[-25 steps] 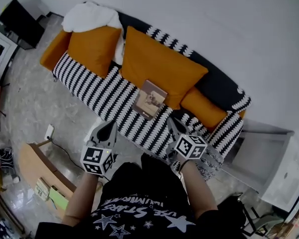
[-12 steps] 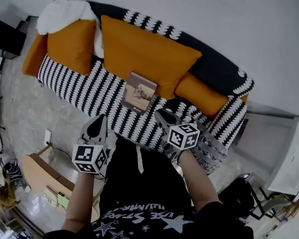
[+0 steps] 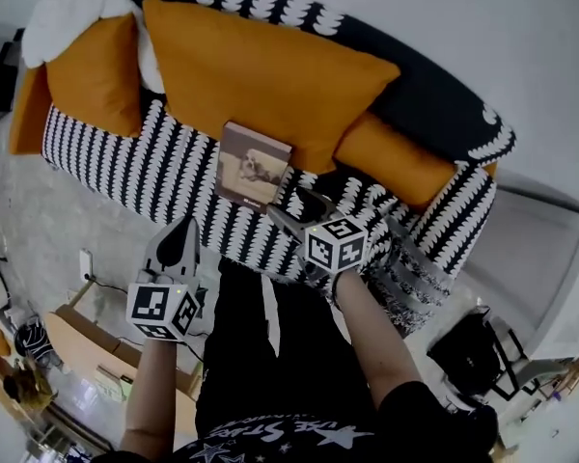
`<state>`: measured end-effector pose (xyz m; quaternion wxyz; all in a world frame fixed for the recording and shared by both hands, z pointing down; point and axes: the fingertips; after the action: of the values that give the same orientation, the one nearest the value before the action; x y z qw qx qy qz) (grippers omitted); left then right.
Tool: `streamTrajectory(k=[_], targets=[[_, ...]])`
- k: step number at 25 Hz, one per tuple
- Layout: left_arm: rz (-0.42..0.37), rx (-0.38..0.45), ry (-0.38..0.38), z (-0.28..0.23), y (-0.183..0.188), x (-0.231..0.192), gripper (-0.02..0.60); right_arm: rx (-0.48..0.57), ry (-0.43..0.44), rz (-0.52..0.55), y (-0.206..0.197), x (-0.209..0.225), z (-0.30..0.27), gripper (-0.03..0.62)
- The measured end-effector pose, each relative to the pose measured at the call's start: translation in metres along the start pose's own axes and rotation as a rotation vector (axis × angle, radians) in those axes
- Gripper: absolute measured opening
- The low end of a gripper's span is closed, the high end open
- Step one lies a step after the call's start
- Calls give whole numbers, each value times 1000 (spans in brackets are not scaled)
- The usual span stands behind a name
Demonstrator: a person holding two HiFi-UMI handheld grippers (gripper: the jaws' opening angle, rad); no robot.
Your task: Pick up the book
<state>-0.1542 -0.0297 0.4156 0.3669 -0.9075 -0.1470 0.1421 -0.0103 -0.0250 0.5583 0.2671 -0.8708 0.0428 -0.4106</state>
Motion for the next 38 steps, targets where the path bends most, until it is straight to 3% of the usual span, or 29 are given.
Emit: streamTrajectory(k=[5, 10, 15, 18, 24, 30, 32, 34, 38], targets=[[-1, -15, -34, -25, -6, -2, 7, -5, -5, -58, -8, 29, -29, 319], [-17, -46, -39, -40, -18, -8, 8, -23, 68, 41, -10, 33, -51, 319], [-76, -59, -35, -45, -29, -6, 6, -5, 86, 42, -4, 42, -57, 319], [-55, -60, -25, -52, -33, -12, 6, -7, 131, 58, -2, 37, -64, 319], [-18, -58, -37, -67, -53, -17, 6, -26, 141, 90, -17, 39, -89, 318], [9, -64, -33, -105, -25, 19, 6, -21, 174, 125, 31, 71, -77, 317], [21, -78, -34, -109, -32, 14, 6, -29, 175, 143, 32, 69, -86, 316], [26, -88, -38, -103, -55, -9, 7, -25, 163, 153, 16, 55, -110, 303], [19, -92, -34, -85, -89, -40, 6, 2, 135, 111, -11, 40, -138, 210]])
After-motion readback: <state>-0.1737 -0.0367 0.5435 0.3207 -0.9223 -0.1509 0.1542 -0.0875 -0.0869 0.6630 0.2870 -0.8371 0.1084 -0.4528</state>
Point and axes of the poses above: the fingertips, and each gripper's own axes: z backward along the fingers, x to its right, y out of its top, and after that the axes turned 5 degrees about -x, right-handed
